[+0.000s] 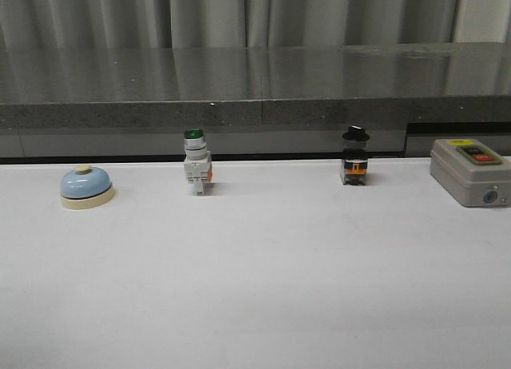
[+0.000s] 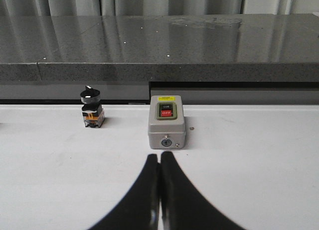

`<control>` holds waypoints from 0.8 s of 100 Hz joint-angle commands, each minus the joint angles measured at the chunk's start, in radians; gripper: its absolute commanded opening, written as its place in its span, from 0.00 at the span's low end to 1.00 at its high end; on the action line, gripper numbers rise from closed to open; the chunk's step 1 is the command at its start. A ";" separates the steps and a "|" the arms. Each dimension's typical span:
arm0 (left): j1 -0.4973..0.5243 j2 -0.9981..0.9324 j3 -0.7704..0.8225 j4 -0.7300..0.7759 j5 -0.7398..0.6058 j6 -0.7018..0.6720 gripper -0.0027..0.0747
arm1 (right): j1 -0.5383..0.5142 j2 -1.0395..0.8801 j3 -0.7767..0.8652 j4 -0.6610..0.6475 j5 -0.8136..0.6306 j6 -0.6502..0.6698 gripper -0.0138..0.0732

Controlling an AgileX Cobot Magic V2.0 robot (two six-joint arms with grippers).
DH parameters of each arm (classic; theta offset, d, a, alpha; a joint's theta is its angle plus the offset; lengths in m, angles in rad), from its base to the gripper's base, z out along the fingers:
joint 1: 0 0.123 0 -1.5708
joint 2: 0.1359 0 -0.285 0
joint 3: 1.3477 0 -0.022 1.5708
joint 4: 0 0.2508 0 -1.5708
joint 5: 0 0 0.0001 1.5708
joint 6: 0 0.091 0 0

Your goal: Place and press bell with both arms

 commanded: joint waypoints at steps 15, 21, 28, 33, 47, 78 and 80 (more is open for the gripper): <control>-0.007 0.114 -0.097 0.004 -0.052 -0.001 0.04 | 0.001 -0.012 -0.017 -0.014 -0.092 -0.005 0.09; -0.007 0.122 -0.101 0.004 -0.054 -0.001 0.13 | 0.001 -0.012 -0.017 -0.014 -0.092 -0.005 0.09; -0.007 0.124 -0.101 0.004 -0.054 0.012 0.31 | 0.001 -0.012 -0.017 -0.014 -0.092 -0.005 0.09; -0.007 0.124 -0.101 0.004 -0.054 0.020 0.47 | 0.001 -0.012 -0.017 -0.014 -0.092 -0.005 0.09; -0.007 0.124 -0.101 0.004 -0.054 0.020 0.88 | 0.001 -0.012 -0.017 -0.014 -0.092 -0.005 0.09; -0.015 0.176 -0.139 -0.009 -0.050 0.020 0.89 | 0.001 -0.012 -0.017 -0.014 -0.092 -0.005 0.09; -0.022 0.187 -0.148 -0.009 -0.050 0.020 0.89 | 0.001 -0.012 -0.017 -0.014 -0.092 -0.005 0.09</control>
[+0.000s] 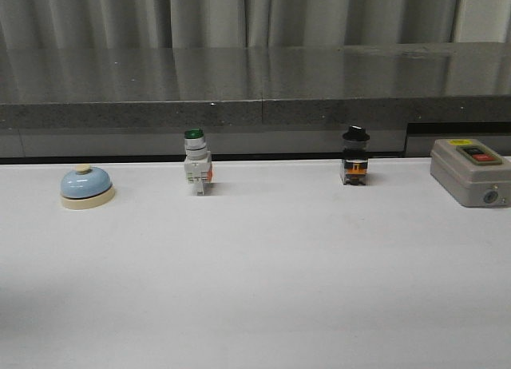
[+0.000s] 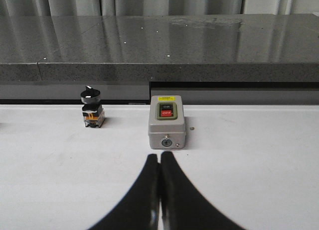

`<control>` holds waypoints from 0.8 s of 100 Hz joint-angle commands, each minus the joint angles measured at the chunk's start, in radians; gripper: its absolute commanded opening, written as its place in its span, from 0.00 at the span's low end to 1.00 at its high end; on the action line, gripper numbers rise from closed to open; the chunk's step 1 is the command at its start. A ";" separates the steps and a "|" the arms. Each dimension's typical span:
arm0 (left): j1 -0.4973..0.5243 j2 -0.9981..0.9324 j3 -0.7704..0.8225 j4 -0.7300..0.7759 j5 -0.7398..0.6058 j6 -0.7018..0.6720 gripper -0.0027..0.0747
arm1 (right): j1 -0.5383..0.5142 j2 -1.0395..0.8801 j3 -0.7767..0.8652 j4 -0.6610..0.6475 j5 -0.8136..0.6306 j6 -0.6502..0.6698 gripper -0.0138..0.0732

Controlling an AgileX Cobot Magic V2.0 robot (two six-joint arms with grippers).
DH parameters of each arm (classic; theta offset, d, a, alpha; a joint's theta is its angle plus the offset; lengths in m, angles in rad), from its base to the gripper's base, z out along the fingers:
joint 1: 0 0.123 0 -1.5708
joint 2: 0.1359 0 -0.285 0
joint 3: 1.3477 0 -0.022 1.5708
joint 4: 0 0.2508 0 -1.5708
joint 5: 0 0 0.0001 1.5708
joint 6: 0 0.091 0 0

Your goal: Place and press bell with both arms

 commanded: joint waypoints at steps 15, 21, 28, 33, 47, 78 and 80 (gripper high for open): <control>-0.085 0.131 -0.141 -0.015 -0.057 -0.002 0.89 | 0.001 -0.012 -0.017 -0.014 -0.092 -0.005 0.09; -0.107 0.183 -0.184 -0.013 -0.059 -0.002 0.89 | 0.001 -0.012 -0.017 -0.014 -0.092 -0.005 0.09; -0.118 0.254 -0.239 -0.007 -0.059 -0.002 0.89 | 0.001 -0.012 -0.017 -0.014 -0.092 -0.005 0.09; -0.120 0.305 -0.278 -0.007 -0.056 -0.002 0.89 | 0.001 -0.012 -0.017 -0.014 -0.092 -0.005 0.09; -0.120 0.446 -0.385 -0.007 -0.049 0.000 0.89 | 0.001 -0.012 -0.017 -0.014 -0.092 -0.005 0.09; -0.120 0.707 -0.550 0.005 0.018 0.000 0.89 | 0.001 -0.012 -0.017 -0.014 -0.092 -0.005 0.09; -0.120 0.717 -0.556 0.005 0.020 0.000 0.89 | 0.001 -0.012 -0.017 -0.014 -0.092 -0.005 0.09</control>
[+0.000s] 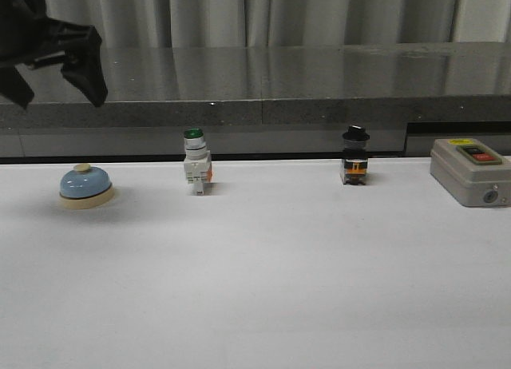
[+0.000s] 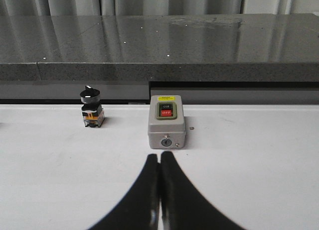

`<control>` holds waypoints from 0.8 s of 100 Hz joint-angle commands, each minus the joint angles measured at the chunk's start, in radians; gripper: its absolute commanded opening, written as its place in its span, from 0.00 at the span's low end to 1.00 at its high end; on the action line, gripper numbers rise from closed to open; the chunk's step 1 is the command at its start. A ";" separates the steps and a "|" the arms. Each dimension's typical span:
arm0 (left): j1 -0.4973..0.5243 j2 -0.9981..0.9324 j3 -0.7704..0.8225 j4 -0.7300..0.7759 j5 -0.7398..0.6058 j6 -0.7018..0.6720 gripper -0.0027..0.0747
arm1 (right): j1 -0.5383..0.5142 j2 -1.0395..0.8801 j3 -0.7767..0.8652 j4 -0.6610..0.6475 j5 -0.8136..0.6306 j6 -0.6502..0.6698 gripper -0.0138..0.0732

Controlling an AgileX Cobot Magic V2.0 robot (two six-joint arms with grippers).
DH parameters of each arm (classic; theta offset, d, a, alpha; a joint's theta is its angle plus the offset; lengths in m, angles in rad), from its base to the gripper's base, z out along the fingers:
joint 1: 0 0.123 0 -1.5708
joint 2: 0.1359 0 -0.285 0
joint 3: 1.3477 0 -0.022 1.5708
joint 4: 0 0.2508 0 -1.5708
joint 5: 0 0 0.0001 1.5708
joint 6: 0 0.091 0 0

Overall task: Place and press bell with both arms
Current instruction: 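Lower the left gripper over the blue bell and close on it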

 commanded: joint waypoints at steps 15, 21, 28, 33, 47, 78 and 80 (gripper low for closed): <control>-0.007 0.079 -0.085 -0.001 -0.020 0.000 0.89 | 0.001 -0.012 -0.017 -0.014 -0.092 -0.005 0.09; -0.007 0.100 -0.089 -0.001 -0.020 0.000 0.89 | 0.001 -0.012 -0.017 -0.014 -0.092 -0.005 0.09; -0.007 0.120 -0.089 -0.001 -0.024 0.000 0.89 | 0.001 -0.012 -0.017 -0.014 -0.092 -0.005 0.09; -0.007 0.130 -0.089 -0.001 -0.026 0.000 0.89 | 0.001 -0.012 -0.017 -0.014 -0.092 -0.005 0.09; -0.007 0.164 -0.089 -0.001 -0.032 0.000 0.89 | 0.001 -0.012 -0.017 -0.014 -0.092 -0.005 0.09; -0.007 0.215 -0.089 -0.001 -0.041 0.000 0.89 | 0.001 -0.012 -0.017 -0.014 -0.092 -0.005 0.09; -0.007 0.215 -0.089 -0.001 -0.044 0.000 0.89 | 0.001 -0.012 -0.017 -0.014 -0.092 -0.005 0.09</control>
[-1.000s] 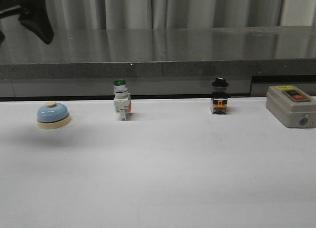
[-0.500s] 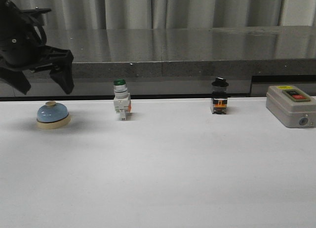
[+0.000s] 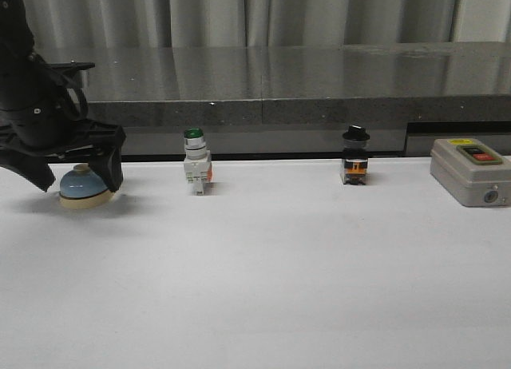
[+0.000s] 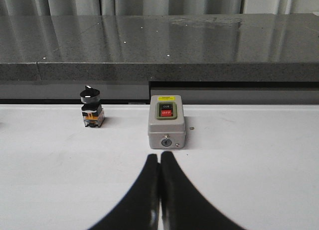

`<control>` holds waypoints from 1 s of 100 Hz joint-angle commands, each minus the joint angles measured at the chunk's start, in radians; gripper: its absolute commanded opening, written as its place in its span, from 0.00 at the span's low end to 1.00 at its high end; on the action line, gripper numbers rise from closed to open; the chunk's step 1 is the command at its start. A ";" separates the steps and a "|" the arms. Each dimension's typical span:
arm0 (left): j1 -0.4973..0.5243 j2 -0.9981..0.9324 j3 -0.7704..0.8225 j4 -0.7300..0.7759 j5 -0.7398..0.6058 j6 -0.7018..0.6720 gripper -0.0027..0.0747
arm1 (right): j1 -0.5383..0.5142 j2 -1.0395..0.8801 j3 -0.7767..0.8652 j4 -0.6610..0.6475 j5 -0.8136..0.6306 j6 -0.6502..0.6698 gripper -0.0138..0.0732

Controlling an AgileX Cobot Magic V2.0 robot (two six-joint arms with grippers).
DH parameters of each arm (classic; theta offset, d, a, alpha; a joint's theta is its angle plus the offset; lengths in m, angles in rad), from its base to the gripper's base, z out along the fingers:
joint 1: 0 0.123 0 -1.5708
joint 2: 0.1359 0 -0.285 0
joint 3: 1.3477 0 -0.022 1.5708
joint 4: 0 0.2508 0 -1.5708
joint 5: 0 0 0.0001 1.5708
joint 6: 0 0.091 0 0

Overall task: Place and press bell with both arms
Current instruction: 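Lower the left gripper over the blue bell and close on it, then lift the bell with the left gripper and carry it toward table center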

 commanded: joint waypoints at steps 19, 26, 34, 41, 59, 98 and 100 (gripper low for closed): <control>-0.007 -0.052 -0.029 -0.002 -0.049 -0.001 0.79 | 0.001 -0.012 -0.017 -0.014 -0.092 -0.005 0.09; -0.007 -0.052 -0.029 -0.002 -0.045 0.000 0.66 | 0.001 -0.012 -0.017 -0.014 -0.092 -0.005 0.09; -0.007 -0.052 -0.029 -0.002 -0.043 0.002 0.51 | 0.001 -0.012 -0.017 -0.014 -0.092 -0.005 0.09; -0.007 -0.052 -0.029 -0.002 -0.043 0.002 0.39 | 0.001 -0.012 -0.017 -0.014 -0.092 -0.005 0.09; -0.007 -0.059 -0.029 -0.002 -0.020 0.004 0.31 | 0.001 -0.012 -0.017 -0.014 -0.092 -0.005 0.09; -0.052 -0.274 -0.029 -0.002 0.085 0.020 0.31 | 0.001 -0.012 -0.017 -0.014 -0.092 -0.005 0.09; -0.060 -0.290 -0.029 -0.002 0.092 0.020 0.31 | 0.001 -0.012 -0.017 -0.014 -0.092 -0.005 0.09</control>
